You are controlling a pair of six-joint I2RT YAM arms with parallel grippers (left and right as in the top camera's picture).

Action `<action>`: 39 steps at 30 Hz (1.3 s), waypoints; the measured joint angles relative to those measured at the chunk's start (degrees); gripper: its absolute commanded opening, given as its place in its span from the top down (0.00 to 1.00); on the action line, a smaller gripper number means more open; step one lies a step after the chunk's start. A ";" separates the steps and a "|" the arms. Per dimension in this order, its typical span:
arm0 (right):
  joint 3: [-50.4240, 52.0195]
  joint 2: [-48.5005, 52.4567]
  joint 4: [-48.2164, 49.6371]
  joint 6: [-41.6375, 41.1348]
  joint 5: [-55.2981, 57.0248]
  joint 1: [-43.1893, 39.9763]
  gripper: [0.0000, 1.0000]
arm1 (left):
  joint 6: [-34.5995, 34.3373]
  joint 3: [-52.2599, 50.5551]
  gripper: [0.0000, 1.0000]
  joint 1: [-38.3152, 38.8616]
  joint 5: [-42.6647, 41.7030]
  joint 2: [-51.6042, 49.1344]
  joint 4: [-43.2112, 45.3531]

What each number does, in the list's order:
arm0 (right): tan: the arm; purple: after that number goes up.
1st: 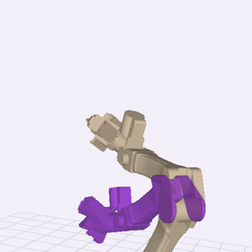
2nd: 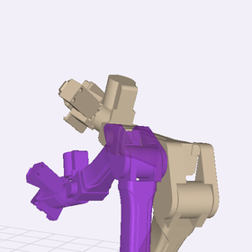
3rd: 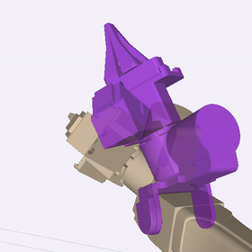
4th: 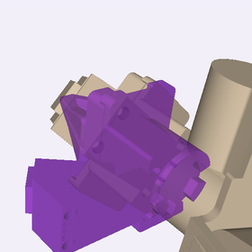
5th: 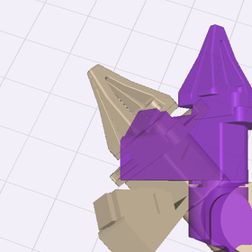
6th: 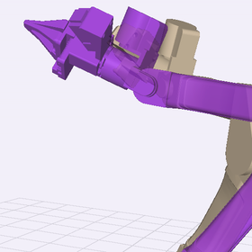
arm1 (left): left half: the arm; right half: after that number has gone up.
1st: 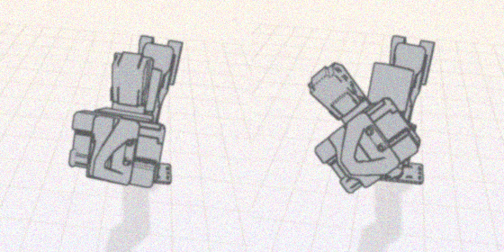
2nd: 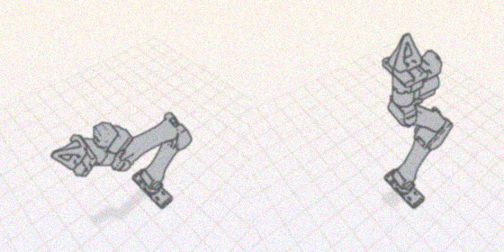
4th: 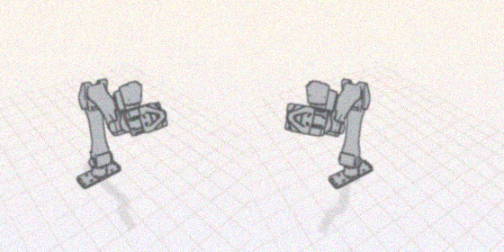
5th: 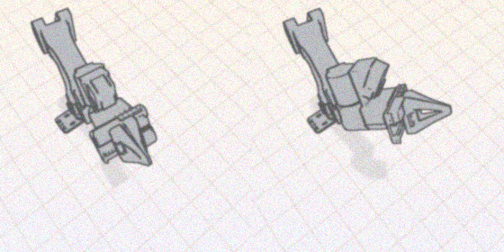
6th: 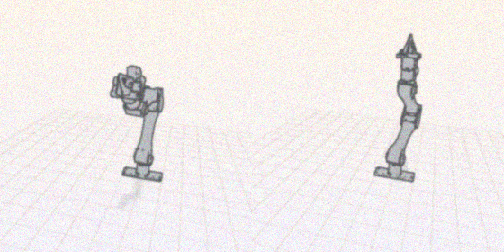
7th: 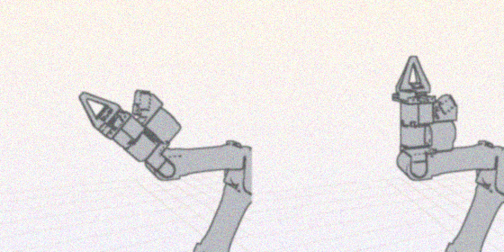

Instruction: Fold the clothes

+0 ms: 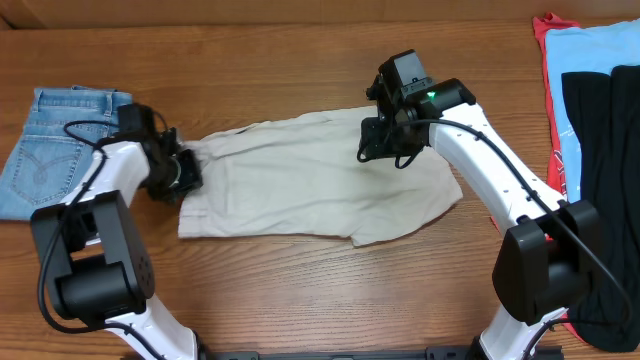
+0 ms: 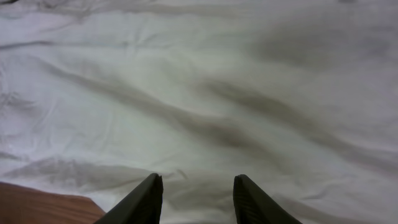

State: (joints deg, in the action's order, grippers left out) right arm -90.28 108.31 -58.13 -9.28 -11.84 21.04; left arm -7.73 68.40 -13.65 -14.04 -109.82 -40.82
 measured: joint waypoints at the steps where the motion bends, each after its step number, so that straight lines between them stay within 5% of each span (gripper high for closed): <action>1: 0.00 0.00 0.02 -0.13 0.02 -0.28 0.60 | 0.00 0.61 0.96 -0.92 0.42 0.04 -1.60; 4: 0.00 0.00 0.00 -0.46 -0.50 -1.53 0.61 | 0.07 3.89 0.96 -4.70 2.16 0.33 -6.43; 12: 0.02 0.00 2.05 0.39 -6.03 -0.72 0.90 | 0.44 16.33 0.96 -10.75 5.09 3.21 -16.92; 39: 0.31 15.37 30.40 -5.70 -19.82 19.69 0.91 | 0.46 28.22 0.96 -9.18 -5.05 7.63 -32.85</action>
State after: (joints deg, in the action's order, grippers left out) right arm -89.97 123.68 -27.73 -14.98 -31.66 40.73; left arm -7.27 96.62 -22.83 -19.09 -102.19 -73.67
